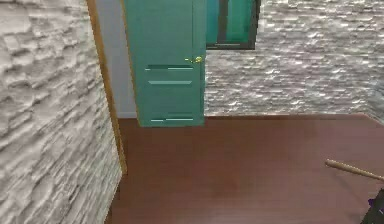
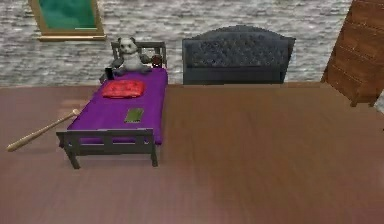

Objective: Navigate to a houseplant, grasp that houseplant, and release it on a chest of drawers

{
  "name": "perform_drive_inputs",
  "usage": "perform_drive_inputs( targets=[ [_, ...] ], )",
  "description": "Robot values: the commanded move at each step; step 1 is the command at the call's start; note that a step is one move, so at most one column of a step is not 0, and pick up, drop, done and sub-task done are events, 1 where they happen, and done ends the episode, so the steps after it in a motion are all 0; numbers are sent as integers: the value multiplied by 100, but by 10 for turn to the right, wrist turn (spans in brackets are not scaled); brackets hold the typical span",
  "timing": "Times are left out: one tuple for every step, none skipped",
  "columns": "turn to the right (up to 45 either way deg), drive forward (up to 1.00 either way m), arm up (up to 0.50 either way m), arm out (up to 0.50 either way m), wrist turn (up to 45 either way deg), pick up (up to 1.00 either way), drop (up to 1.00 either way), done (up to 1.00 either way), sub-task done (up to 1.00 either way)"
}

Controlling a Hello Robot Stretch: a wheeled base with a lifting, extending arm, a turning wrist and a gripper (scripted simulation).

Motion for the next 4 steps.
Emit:
perform_drive_inputs(
  targets=[
    [-30,0,0,0,0,0,0,0,0],
    [0,100,0,0,0,0,0,0,0],
    [0,85,0,0,0,0,0,0,0],
    [-450,0,0,0,0,0,0,0,0]
  ],
)
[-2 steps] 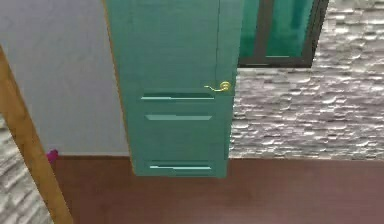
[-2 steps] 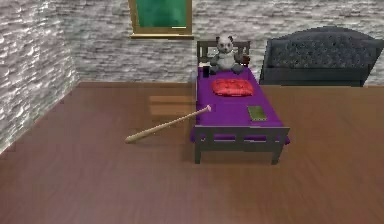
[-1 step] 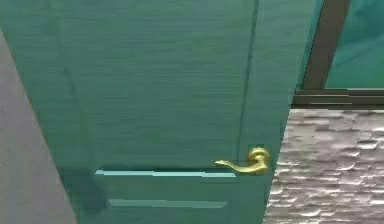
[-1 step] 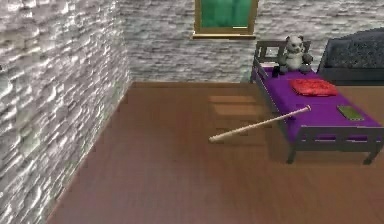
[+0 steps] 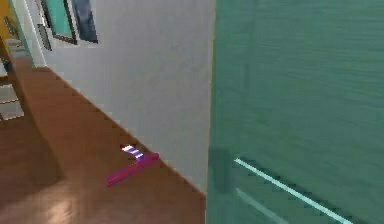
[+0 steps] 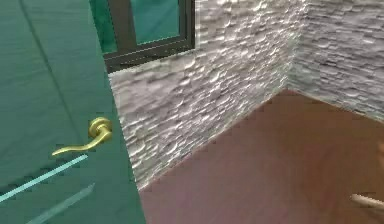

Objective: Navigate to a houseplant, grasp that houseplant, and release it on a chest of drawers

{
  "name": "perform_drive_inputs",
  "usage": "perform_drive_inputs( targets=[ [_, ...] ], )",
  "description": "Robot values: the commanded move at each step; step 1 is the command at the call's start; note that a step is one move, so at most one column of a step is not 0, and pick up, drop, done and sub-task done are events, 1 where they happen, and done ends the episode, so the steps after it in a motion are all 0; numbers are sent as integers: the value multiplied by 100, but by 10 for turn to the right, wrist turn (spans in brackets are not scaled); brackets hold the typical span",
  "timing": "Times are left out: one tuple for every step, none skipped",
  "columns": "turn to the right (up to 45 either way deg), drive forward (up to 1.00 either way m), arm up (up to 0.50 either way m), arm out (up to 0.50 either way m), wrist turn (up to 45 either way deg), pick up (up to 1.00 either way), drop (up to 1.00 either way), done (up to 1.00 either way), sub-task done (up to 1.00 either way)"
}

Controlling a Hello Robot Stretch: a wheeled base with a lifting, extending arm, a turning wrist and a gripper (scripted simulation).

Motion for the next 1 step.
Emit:
perform_drive_inputs(
  targets=[
    [-420,0,0,0,0,0,0,0,0]
  ],
)
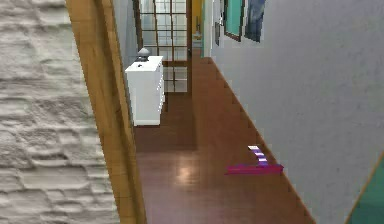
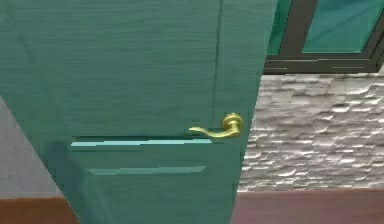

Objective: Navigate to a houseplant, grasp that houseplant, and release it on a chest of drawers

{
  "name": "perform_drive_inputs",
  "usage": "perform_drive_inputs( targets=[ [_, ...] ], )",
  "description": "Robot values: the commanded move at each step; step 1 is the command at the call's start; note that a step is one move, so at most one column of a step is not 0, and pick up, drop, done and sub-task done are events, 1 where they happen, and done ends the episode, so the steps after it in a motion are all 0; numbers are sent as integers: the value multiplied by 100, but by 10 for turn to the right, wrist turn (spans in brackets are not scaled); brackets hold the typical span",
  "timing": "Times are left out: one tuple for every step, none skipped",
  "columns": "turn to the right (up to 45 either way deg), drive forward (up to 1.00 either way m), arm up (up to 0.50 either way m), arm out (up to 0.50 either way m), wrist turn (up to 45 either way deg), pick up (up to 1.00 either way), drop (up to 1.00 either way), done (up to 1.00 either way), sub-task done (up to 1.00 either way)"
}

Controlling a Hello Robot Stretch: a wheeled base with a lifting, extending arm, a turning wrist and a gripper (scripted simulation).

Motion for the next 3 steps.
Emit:
perform_drive_inputs(
  targets=[
    [0,25,0,0,0,0,0,0,0],
    [0,45,0,0,0,0,0,0,0],
    [-270,0,0,0,0,0,0,0,0]
  ],
)
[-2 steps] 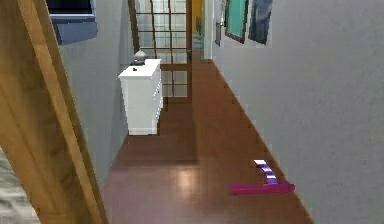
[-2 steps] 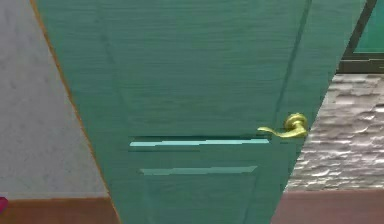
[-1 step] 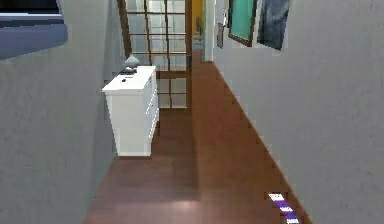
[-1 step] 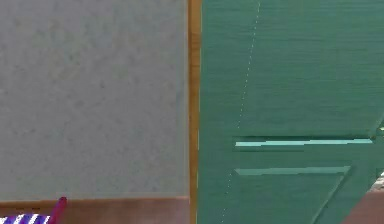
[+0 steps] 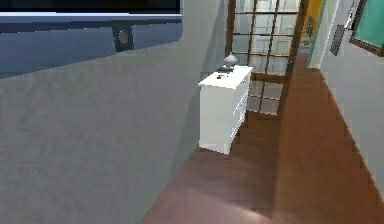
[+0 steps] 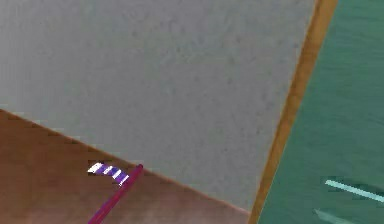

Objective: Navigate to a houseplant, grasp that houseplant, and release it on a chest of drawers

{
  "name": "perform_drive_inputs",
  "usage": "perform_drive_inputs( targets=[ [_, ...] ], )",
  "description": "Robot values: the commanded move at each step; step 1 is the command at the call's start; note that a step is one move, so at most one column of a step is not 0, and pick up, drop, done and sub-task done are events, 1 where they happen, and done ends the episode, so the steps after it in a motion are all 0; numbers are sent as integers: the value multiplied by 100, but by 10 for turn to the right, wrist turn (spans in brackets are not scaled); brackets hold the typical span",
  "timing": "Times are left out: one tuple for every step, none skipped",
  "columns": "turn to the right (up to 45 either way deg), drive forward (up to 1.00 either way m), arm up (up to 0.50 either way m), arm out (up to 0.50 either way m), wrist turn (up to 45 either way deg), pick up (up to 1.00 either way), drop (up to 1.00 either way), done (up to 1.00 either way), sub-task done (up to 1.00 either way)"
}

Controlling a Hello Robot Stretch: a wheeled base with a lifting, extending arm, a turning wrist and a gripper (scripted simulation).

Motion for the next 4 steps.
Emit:
perform_drive_inputs(
  targets=[
    [0,70,0,0,0,0,0,0,0],
    [150,0,0,0,0,0,0,0,0],
    [0,15,0,0,0,0,0,0,0],
    [90,0,0,0,0,0,0,0,0]
  ],
)
